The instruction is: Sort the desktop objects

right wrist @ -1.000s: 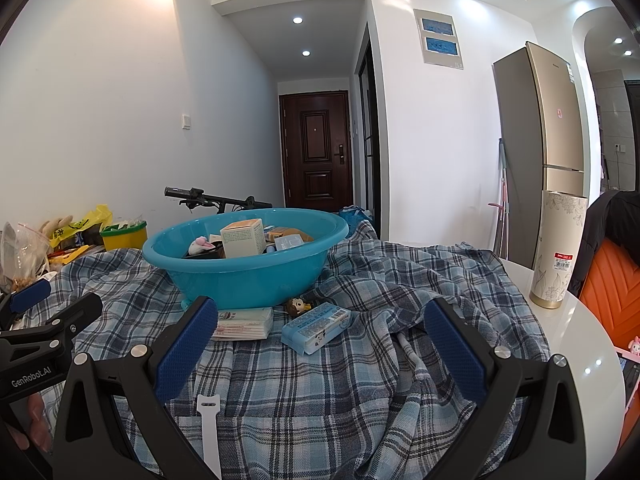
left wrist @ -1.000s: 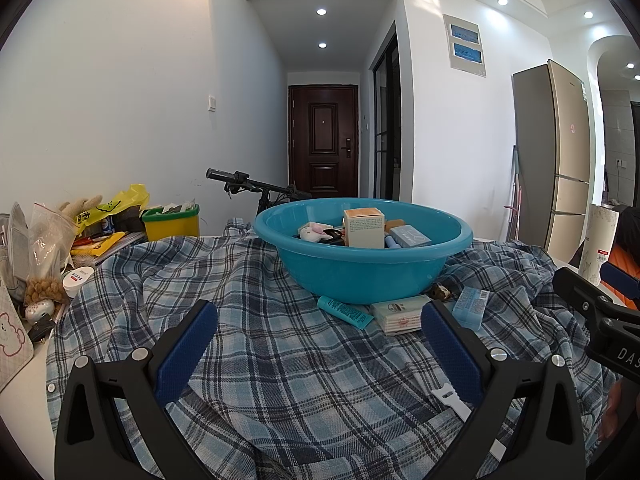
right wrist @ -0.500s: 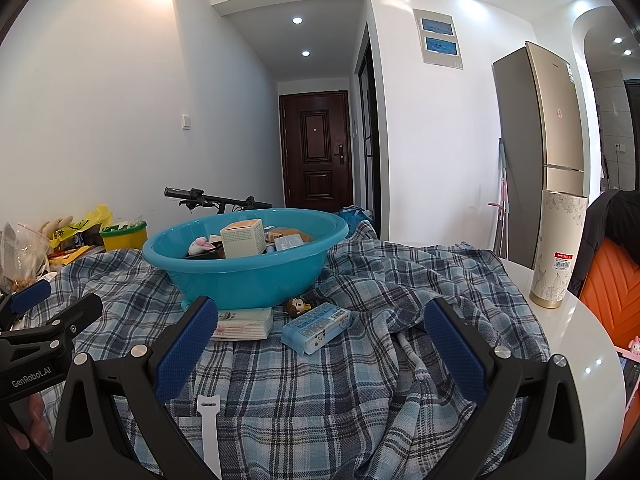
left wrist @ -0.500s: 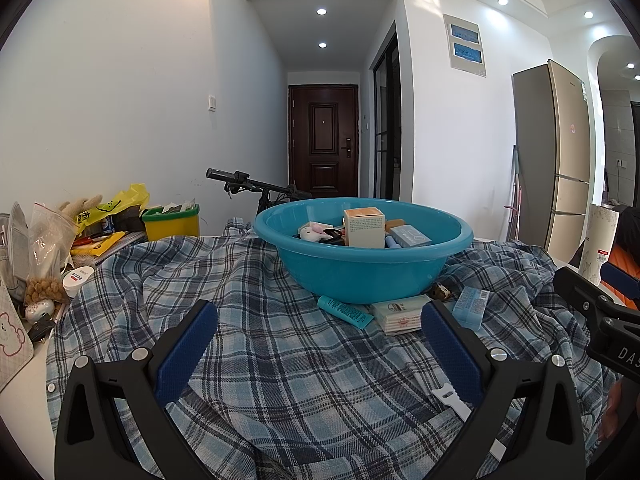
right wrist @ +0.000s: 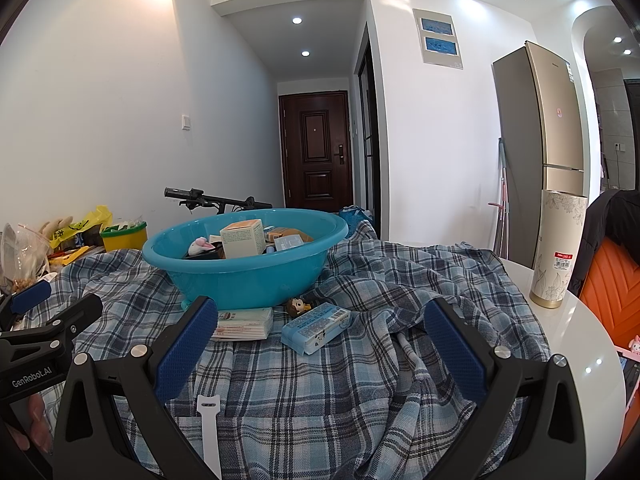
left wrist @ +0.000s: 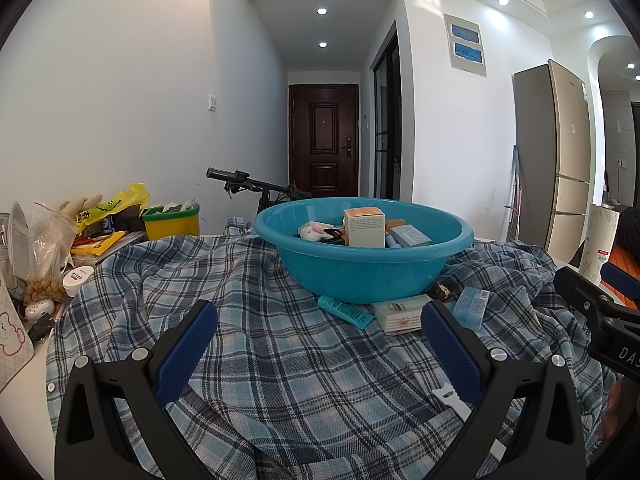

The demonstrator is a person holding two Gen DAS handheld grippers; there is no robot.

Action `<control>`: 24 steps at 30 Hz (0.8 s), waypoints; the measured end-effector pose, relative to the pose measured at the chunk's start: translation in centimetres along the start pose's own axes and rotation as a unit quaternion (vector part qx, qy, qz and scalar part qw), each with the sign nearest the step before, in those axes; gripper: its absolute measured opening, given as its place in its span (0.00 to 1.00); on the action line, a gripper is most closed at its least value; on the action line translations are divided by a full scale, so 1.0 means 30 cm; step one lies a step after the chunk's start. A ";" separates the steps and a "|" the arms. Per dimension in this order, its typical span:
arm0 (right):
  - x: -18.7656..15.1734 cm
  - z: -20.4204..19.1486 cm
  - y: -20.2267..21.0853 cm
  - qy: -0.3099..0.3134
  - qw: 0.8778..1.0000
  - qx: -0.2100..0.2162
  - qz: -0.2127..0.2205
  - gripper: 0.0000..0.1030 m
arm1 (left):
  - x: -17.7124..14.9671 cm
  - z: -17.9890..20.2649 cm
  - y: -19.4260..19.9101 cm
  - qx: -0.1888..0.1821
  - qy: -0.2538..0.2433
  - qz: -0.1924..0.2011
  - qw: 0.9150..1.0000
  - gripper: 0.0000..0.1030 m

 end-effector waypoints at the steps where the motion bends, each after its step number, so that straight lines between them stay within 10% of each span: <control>1: 0.000 0.000 0.000 0.000 1.000 0.000 0.000 1.00 | 0.000 0.000 0.000 0.000 0.000 0.000 1.000 1.00; 24: -0.003 -0.001 -0.006 0.000 1.000 0.000 -0.003 1.00 | -0.007 -0.018 0.011 0.019 0.009 0.006 1.000 1.00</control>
Point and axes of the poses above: each gripper's, at about its wrist camera, not at the fingertips, and y roughly against the way its jaws point, z to its right, x to its top, the point moved 4 cm from there along -y, roughly the way its jaws point, and after that the axes turned 8 degrees about -y, right-handed, at the moved point
